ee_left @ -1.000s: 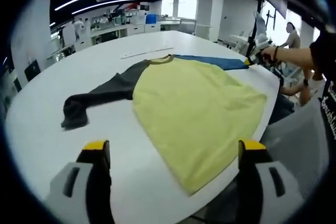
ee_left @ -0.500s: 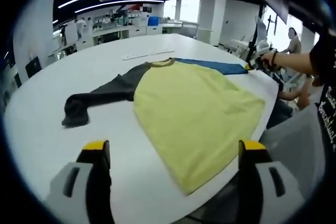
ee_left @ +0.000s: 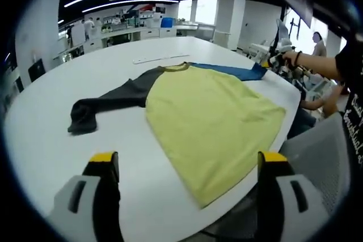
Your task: Fold the garment on the visible template until the final outline fits inside the template.
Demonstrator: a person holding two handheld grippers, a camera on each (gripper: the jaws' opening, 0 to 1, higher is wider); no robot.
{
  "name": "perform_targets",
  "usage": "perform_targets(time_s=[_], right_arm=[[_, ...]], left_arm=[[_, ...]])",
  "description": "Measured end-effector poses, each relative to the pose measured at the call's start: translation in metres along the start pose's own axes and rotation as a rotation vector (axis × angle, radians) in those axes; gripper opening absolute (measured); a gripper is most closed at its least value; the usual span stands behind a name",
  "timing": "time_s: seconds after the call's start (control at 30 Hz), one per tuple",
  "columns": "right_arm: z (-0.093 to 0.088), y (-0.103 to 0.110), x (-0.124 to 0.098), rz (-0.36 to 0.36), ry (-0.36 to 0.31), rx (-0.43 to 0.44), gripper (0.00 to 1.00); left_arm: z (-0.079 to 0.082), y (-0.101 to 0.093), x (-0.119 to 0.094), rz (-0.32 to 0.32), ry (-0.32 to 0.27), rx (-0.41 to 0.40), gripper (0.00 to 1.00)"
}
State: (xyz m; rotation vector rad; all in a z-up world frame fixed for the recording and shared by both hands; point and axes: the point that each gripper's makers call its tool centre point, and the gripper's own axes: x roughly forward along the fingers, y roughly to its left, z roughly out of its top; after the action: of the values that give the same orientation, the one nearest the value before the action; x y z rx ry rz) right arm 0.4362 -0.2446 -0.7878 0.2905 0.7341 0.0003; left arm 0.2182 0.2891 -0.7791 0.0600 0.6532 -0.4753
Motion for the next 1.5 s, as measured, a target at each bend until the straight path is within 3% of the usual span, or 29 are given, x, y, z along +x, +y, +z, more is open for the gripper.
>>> perform_targets(time_s=[0.33,0.6,0.8,1.5], right_arm=[[0.014,0.041,-0.005,0.058,-0.012,-0.072,0.00],[0.024,0.065,0.004,0.104,0.010,-0.114,0.00],[0.025,0.091,0.007,0.149,0.024,-0.147,0.00],[0.019,0.174,0.018,0.265,0.101,-0.261,0.00]], left_arm=[[0.001,-0.004,-0.002,0.016,0.001,-0.008,0.99],[0.005,-0.009,-0.003,0.008,-0.007,-0.038,0.99],[0.011,-0.013,-0.002,0.001,-0.014,-0.038,0.99],[0.004,-0.012,-0.002,-0.010,-0.002,-0.040,0.99]])
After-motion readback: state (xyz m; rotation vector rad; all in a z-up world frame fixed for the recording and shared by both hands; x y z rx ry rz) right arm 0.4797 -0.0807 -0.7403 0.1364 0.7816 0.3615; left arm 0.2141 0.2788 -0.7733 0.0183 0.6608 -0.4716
